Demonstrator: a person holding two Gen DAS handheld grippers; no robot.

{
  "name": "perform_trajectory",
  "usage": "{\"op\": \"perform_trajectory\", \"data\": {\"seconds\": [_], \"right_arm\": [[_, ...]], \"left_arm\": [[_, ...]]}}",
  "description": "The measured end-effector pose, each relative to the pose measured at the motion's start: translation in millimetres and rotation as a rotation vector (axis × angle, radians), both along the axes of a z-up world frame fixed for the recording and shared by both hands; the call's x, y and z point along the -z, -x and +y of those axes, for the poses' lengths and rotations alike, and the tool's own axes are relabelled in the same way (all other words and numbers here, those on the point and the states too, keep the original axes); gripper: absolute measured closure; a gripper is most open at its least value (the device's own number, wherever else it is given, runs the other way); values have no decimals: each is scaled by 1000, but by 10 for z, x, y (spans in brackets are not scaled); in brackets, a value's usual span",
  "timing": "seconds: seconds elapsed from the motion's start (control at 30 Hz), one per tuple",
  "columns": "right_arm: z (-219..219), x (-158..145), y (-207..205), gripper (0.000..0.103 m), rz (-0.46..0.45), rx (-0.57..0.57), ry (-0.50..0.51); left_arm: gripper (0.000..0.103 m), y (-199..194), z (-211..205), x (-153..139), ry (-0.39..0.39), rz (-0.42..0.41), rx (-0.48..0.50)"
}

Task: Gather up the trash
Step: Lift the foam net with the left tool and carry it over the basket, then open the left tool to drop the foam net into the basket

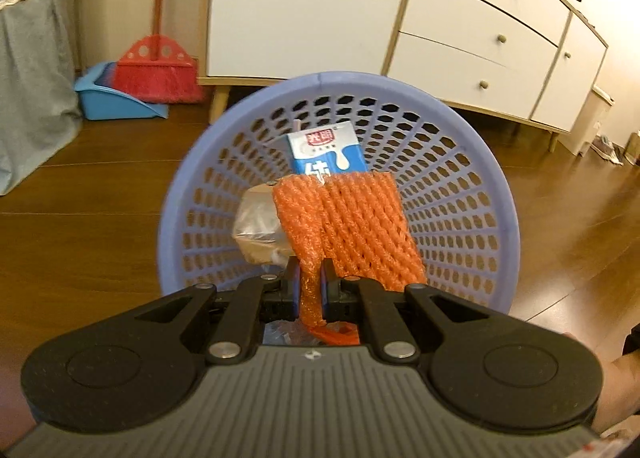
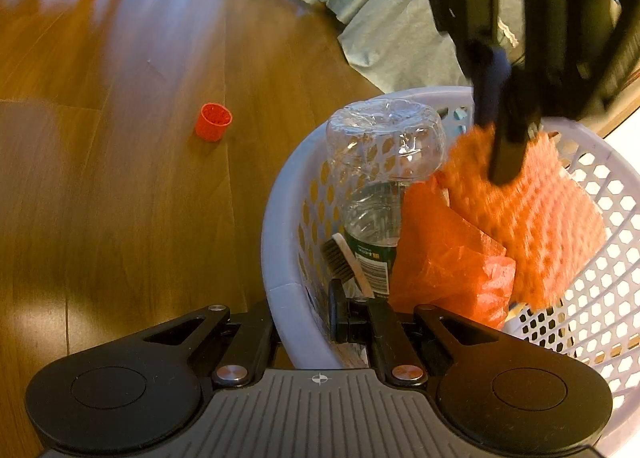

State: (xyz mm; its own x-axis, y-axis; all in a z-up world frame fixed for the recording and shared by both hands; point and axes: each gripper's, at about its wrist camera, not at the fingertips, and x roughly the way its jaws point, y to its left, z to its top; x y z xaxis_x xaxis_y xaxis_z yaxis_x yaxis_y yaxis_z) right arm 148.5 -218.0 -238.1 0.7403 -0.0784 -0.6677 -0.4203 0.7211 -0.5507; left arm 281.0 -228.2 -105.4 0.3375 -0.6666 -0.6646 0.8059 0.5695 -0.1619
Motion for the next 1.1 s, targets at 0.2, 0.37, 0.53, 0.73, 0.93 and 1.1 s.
{"op": "perform_trajectory", "data": {"seconds": [0.2,0.37,0.53,0.73,0.93,1.1], "right_arm": [[-18,-18,3,100,-5,6,-11],[-39,-39,5,100,-7,10,-19],[-62,-61,-9,100,-7,16,-25],[-56,-64,-14,100,-4,15,-23],[-66,-84,-17,99,-3,17,-23],[-76,-102,-10,99,-3,19,-24]], "left_arm": [[97,0,-343,105,-20,30,88],[96,-18,-526,162,-26,68,142],[92,-29,-466,100,37,113,156],[83,-20,-189,-92,79,72,107],[79,-105,235,-249,91,27,13],[77,-143,747,-242,31,-27,-91]]}}
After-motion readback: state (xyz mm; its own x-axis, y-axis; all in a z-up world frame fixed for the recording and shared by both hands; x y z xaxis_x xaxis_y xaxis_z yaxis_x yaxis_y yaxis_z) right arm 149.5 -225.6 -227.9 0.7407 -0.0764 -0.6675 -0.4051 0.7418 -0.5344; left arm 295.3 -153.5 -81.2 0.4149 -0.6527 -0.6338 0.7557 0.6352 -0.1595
